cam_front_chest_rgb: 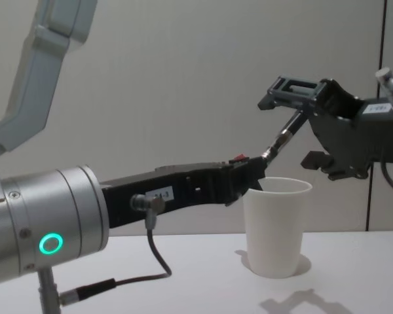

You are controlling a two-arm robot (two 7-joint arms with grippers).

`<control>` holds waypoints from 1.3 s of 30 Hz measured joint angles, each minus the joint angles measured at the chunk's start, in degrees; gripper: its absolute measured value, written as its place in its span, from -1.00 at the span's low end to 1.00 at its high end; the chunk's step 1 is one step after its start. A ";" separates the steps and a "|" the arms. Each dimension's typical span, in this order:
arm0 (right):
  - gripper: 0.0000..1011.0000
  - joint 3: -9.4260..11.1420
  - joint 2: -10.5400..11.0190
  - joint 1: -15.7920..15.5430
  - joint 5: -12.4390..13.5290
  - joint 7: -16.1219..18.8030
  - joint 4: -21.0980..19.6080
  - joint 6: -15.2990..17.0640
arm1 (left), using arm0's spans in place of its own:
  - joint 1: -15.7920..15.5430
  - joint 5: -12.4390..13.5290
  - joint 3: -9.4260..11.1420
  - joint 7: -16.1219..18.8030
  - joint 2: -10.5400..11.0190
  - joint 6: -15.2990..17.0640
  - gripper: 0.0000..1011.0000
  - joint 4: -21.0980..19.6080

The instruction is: Place the pen into the pen holder.

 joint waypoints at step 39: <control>-0.32 0.07 0.80 -0.12 0.72 -1.36 -0.82 -0.38 | 0.00 0.00 0.00 0.00 0.00 0.00 -0.77 0.00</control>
